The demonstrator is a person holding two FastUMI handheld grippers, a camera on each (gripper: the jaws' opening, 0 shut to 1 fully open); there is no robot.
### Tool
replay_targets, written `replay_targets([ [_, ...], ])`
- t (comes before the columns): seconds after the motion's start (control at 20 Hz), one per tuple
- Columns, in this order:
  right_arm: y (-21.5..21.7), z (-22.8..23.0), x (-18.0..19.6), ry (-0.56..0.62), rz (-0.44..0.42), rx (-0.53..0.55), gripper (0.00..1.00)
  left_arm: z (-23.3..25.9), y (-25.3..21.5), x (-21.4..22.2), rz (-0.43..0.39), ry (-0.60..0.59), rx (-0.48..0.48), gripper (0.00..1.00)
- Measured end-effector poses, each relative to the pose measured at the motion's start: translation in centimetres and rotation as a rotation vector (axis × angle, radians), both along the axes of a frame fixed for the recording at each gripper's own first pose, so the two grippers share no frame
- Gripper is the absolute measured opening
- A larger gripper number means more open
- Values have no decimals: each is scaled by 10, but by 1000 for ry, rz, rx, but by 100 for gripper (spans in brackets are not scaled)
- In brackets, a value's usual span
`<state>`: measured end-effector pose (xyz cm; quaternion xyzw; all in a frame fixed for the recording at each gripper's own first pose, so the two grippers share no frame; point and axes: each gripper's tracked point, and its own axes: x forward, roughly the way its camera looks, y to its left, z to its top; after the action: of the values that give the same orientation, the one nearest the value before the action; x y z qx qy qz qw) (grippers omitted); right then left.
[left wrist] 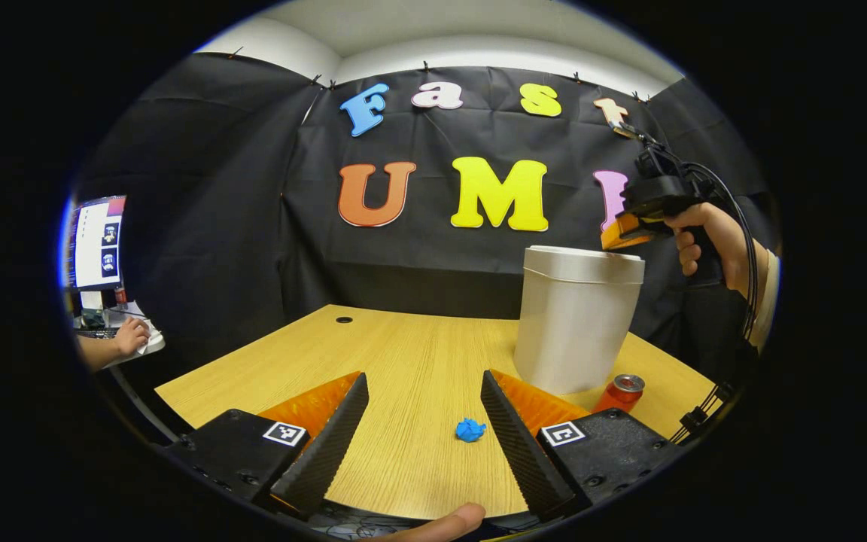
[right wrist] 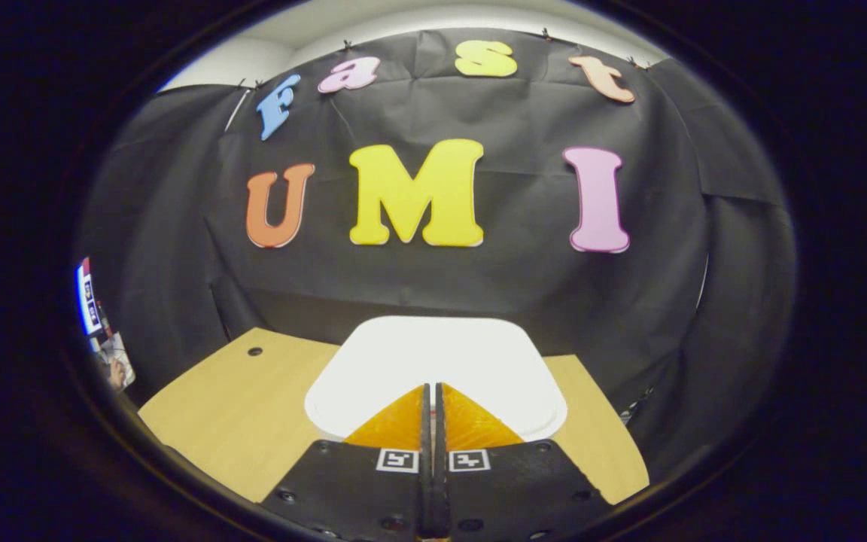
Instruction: Press the lid of the desktop garbage bin to open it, pick up the crumpled paper on the desktop and throw it into the bin, then pick up the pop can on the desktop and drop it into the bin, and finally close the garbage bin lid.
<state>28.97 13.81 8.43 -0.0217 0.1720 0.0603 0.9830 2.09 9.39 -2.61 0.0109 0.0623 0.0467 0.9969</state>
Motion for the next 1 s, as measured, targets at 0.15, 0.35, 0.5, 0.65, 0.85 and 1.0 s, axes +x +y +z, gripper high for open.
replay_targets([
  [0.15,0,-6,5,48,4,56,1,1,1,-1,7,3,-22,98],
  [0.35,0,7,-21,3,21,50,0,8,7,-3,14,-15,-2,97],
  [0.5,5,6,-63,-57,58,5,0,5,7,-1,10,-13,-21,98],
  [0.65,8,3,-86,-73,92,50,0,-3,9,1,7,15,-22,98],
  [0.85,6,3,-99,-116,89,-1,0,-6,21,3,46,18,-11,98],
  [1.0,-3,-3,-103,-128,51,18,0,-11,28,8,61,24,8,97],
])
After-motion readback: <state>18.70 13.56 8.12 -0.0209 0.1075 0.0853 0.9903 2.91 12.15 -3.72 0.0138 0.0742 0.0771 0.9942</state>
